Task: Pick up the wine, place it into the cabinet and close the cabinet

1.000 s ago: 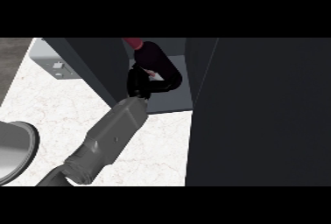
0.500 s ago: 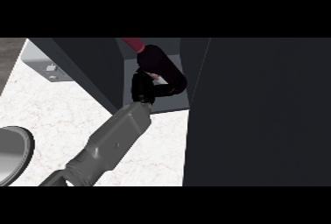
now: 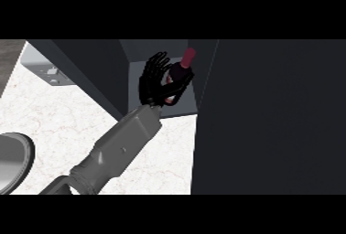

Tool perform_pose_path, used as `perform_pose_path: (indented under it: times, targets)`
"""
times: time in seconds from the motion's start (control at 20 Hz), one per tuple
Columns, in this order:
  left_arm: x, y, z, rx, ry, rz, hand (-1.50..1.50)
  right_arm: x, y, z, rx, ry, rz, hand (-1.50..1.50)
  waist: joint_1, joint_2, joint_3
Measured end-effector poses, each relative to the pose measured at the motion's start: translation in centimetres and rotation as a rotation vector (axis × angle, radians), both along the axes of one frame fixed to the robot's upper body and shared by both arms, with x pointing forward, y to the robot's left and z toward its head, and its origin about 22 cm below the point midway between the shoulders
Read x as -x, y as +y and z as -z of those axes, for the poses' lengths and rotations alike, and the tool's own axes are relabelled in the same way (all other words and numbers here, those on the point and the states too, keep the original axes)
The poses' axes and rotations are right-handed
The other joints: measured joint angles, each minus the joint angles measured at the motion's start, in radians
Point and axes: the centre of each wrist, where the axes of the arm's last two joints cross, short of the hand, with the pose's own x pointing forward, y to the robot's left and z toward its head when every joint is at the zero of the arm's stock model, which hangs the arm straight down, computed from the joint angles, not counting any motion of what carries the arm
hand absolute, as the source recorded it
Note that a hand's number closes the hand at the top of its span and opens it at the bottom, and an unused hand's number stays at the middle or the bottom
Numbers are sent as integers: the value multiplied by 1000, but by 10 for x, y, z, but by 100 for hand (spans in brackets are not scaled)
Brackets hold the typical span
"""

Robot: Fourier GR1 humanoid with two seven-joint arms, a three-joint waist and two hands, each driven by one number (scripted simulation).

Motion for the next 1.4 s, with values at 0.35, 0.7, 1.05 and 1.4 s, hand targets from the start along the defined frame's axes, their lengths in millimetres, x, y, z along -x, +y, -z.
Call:
perform_pose_path:
  times: [0.35, 0.7, 1.05, 1.4]
  targets:
    - [-5, 0, -2, -20, 10, -31, -150, -1, 1, 2, 1, 0, 2, -150, 3, 2, 0]
    - [-7, -3, -5, -156, -19, -24, -150, -3, -4, 2, -3, -2, -5, -150, 5, 1, 1]
    - [-7, -9, -10, -225, -72, 12, -150, 0, -4, -2, 0, -3, -4, -150, 13, -2, 1]
    - [-2, -20, -15, -202, -126, 23, -150, 1, -2, 0, 5, 11, 1, -150, 36, -8, 1]
